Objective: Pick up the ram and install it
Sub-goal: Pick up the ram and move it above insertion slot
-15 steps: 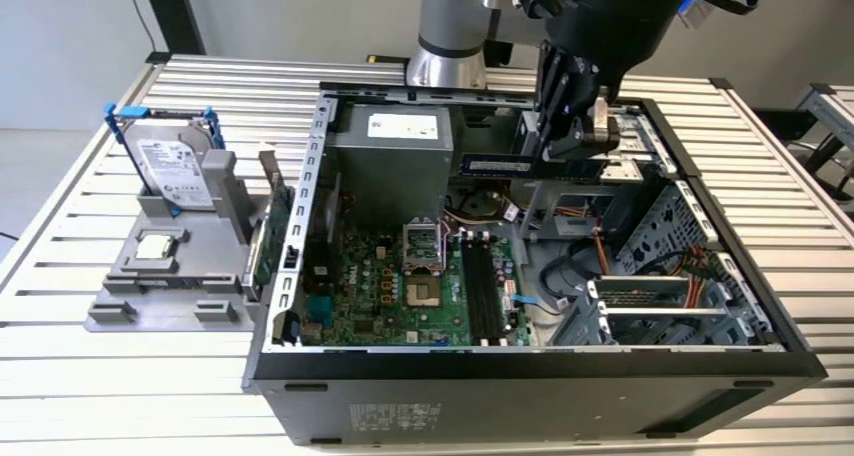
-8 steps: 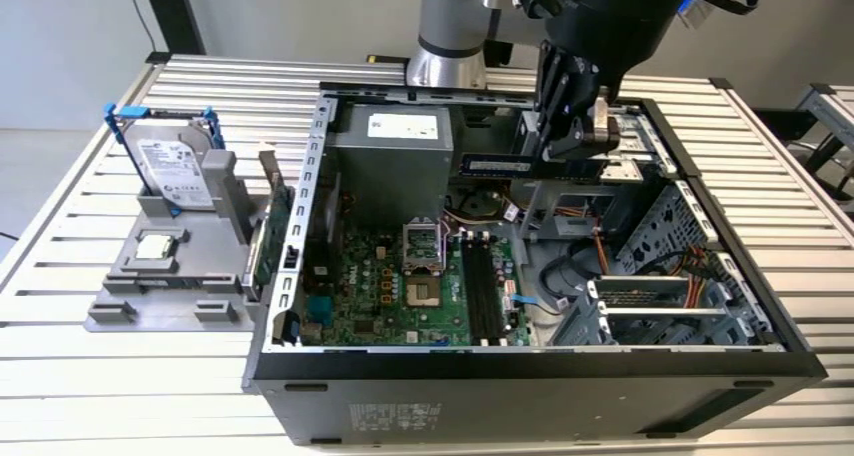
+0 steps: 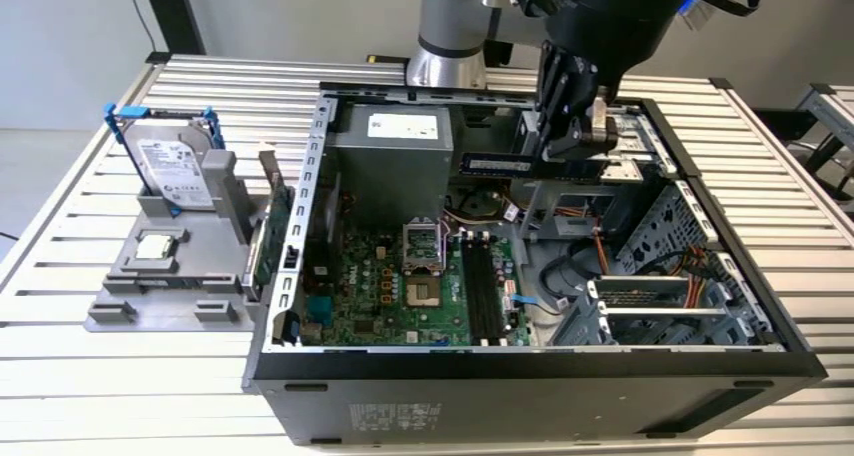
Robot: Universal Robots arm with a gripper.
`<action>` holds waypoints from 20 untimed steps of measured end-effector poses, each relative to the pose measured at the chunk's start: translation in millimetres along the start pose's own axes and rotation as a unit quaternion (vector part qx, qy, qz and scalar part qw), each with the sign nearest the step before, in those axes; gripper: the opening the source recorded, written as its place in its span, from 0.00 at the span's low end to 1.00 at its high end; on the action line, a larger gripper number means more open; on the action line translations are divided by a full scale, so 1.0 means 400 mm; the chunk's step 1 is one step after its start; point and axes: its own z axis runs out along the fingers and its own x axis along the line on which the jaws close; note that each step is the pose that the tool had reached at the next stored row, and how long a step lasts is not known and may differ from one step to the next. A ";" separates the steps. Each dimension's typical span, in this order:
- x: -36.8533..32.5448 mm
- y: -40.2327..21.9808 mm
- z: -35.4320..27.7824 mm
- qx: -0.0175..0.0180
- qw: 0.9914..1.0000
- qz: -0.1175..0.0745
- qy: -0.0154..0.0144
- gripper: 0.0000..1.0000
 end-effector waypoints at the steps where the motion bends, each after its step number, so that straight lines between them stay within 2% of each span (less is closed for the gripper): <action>1: 0.000 0.000 0.000 0.000 1.000 0.006 0.000 0.00; 7: 0.000 0.000 0.000 0.001 0.999 0.043 -0.001 0.00; 11: 0.000 0.000 0.000 0.002 0.998 0.070 -0.002 0.00; 15: 0.000 0.000 0.000 0.003 0.995 0.102 -0.003 0.00; 20: 0.000 0.000 0.000 0.004 0.990 0.142 -0.004 0.00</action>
